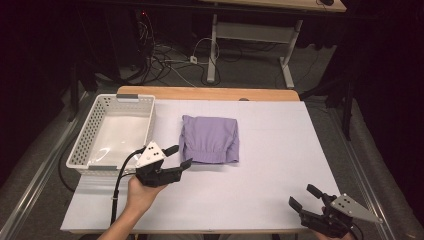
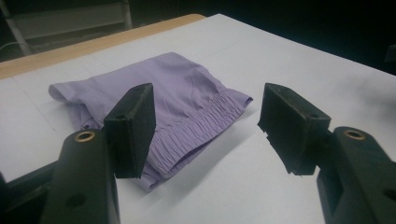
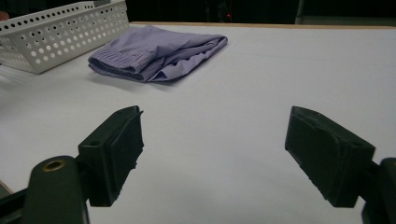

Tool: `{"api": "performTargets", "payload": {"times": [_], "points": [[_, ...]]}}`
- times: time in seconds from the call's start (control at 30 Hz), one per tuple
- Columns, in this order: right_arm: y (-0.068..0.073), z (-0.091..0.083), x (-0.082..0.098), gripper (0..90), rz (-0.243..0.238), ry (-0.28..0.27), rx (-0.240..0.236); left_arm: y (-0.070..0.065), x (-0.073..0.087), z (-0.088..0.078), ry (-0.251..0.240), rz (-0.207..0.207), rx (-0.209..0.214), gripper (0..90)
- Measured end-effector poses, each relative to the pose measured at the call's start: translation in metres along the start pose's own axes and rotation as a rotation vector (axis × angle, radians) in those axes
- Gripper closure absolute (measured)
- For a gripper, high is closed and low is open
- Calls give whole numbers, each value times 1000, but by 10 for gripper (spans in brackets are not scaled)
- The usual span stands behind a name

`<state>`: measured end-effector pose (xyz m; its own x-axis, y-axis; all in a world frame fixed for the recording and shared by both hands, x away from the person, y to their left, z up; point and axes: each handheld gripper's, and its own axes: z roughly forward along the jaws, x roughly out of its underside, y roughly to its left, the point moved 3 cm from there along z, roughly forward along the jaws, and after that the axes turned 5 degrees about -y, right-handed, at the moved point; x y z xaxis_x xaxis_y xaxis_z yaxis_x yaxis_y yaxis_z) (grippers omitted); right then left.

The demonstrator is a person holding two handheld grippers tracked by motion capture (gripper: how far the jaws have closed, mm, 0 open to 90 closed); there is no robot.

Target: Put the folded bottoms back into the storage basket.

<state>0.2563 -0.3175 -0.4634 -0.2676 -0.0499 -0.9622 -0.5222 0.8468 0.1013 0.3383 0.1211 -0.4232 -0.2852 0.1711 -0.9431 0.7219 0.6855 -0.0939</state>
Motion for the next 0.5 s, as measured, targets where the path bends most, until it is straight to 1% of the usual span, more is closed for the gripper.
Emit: {"api": "performTargets", "payload": {"times": [0.13, 0.2, 0.23, 0.33, 0.5], "points": [[0, 0, 0, 200, 2, 0, -1, 0, -2, 7, 15, -1, 1, 347], [0, 0, 0, 200, 2, 1, -1, 0, -4, 10, 28, 2, -9, 346], [0, 0, 0, 200, 2, 1, -1, -1, -5, 12, 31, 6, -14, 331], [0, 0, 0, 200, 2, -1, -2, -2, -8, 17, 39, 3, -4, 327], [0, -1, 0, 200, 4, 2, -2, -1, -10, 27, 76, -7, 2, 309]]}}
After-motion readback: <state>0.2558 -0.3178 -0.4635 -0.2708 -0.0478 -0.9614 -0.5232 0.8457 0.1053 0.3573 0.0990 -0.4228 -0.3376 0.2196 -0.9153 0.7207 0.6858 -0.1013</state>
